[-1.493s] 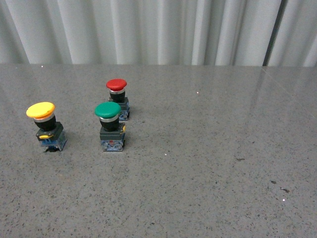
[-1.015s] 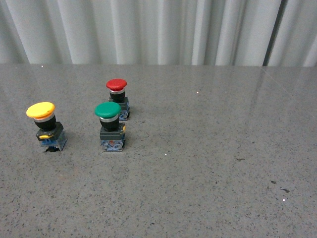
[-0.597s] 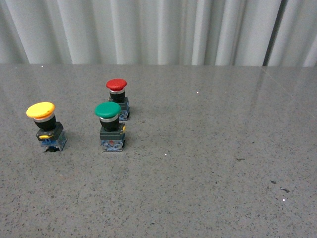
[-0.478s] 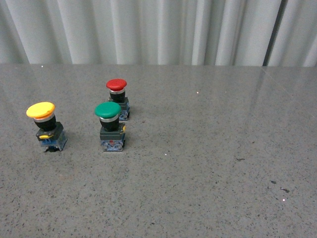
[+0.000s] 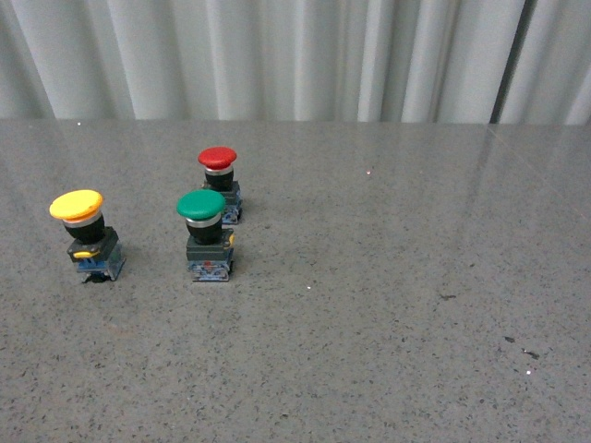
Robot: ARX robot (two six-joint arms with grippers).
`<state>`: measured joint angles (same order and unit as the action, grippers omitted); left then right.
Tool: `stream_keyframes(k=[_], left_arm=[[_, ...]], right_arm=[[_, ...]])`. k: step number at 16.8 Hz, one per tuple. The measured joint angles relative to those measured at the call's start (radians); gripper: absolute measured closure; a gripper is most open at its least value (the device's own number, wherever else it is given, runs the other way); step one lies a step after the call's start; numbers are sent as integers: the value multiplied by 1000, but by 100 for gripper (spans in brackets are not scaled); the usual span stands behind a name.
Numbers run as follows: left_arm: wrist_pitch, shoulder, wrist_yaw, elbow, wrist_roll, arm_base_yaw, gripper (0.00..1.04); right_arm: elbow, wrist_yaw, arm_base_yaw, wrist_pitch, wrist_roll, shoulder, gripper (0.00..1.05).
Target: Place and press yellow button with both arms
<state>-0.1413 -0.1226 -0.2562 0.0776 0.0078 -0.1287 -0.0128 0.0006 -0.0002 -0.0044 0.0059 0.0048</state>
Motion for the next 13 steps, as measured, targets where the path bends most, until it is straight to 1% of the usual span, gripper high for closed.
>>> stream_keyframes(k=[1,2,3,5,7,8,9,13], left_arm=[[48,-62,-62,23,3,-34,7],[132,-134,-109,53,15,-34,7],[251,-238,-102,109,27,-23,7],[444,-500,-25,224,31,2,7],[498,-748,52,333,19,28,7],[529,-887,53,391,20,45,7],[521,-987,67,445,18,60,7],[522,-1296,119,587,44,56,7]], right_arm=[[0,-1,0,0,0,0,7],[0,-1,0,1,0,0,7],[0,-1,0,-1,0,0,7],[0,-1,0,0,0,0,7],[0,-1,0,0,0,0,7],[0,-1,0,0,0,0,7],[0,-1,0,-1,0,0,7],[0,-1,0,0,0,0,7]])
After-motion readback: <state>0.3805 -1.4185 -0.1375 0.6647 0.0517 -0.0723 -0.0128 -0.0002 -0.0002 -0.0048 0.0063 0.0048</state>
